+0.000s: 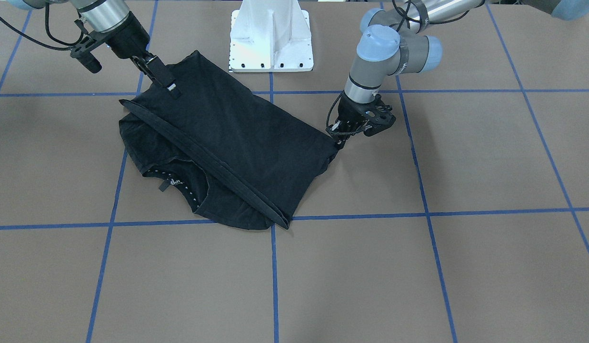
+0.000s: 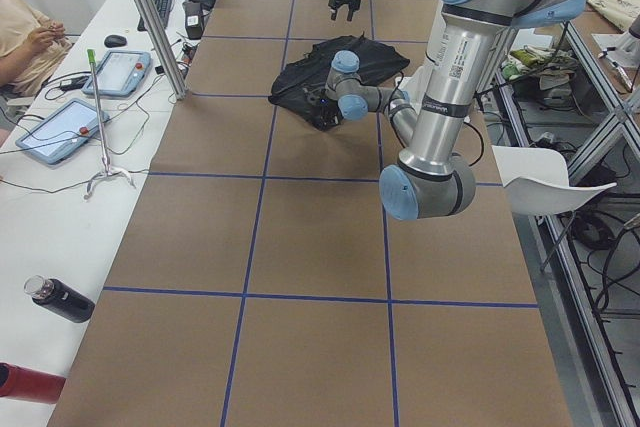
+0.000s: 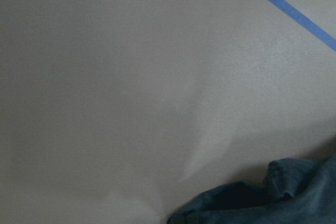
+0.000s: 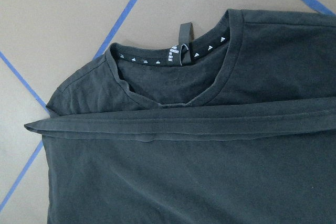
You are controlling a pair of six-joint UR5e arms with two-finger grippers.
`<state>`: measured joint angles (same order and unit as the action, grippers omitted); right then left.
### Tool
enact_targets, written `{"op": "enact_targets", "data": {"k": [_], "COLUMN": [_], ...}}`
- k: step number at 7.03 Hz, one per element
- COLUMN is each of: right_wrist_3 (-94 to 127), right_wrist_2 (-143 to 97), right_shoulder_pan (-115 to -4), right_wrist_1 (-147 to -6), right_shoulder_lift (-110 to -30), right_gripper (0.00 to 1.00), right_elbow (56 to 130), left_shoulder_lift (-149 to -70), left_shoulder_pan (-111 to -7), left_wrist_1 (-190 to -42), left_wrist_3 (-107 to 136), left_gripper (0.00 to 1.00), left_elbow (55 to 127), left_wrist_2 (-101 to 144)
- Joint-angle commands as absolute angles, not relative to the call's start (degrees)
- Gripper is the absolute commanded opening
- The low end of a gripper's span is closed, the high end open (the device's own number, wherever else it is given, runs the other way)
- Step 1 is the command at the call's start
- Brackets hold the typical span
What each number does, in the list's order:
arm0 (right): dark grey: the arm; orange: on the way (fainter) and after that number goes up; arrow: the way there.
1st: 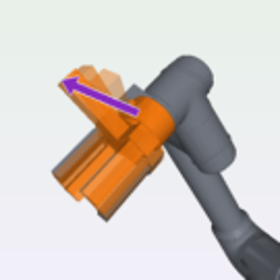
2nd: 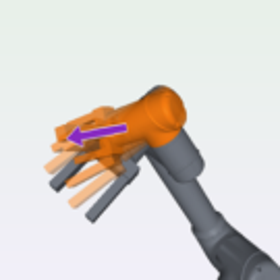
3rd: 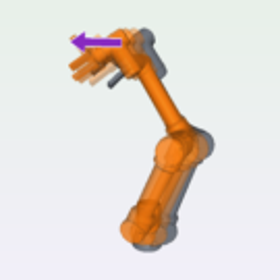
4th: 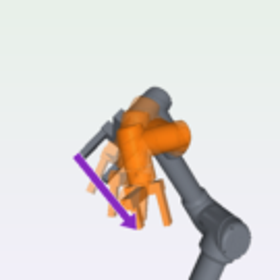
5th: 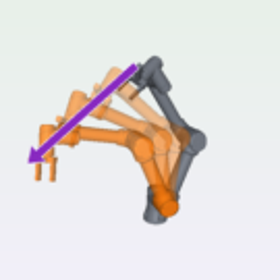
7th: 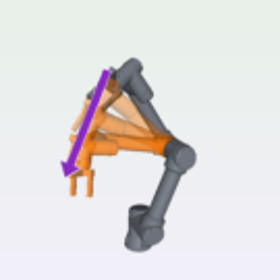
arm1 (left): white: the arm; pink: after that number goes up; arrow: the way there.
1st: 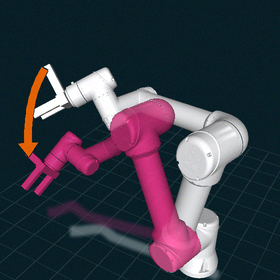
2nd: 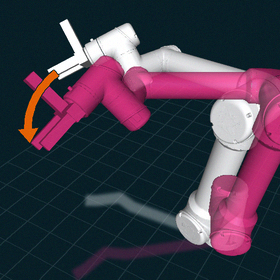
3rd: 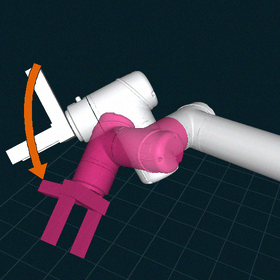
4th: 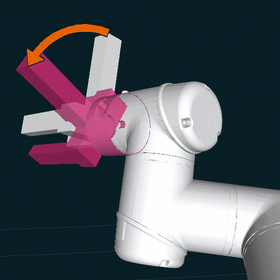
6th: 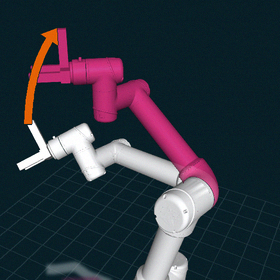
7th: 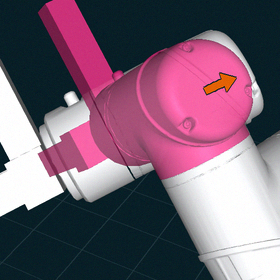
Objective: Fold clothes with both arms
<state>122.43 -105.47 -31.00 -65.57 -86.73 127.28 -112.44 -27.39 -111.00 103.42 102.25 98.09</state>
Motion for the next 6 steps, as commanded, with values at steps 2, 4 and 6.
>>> {"op": "enact_targets", "data": {"k": [2, 4, 6], "right_wrist_3": [122.52, 122.52, 122.61], "right_wrist_2": [-105.47, -105.38, -105.21], "right_shoulder_pan": [-31.03, -31.02, -31.11], "right_wrist_1": [-65.57, -65.57, -65.57], "right_shoulder_lift": [-86.31, -86.31, -86.22], "right_gripper": [1.0, 1.0, 1.0], "right_elbow": [127.44, 127.18, 127.26], "left_shoulder_lift": [-120.69, -128.55, -140.64], "left_shoulder_pan": [-40.48, -42.96, -44.9], "left_wrist_1": [-112.23, -124.55, -137.22], "left_wrist_3": [85.91, 85.7, 83.95], "left_gripper": [0.0, 0.0, 0.0], "left_elbow": [93.07, 78.3, 57.51], "left_wrist_2": [98.44, 98.35, 98.26]}}
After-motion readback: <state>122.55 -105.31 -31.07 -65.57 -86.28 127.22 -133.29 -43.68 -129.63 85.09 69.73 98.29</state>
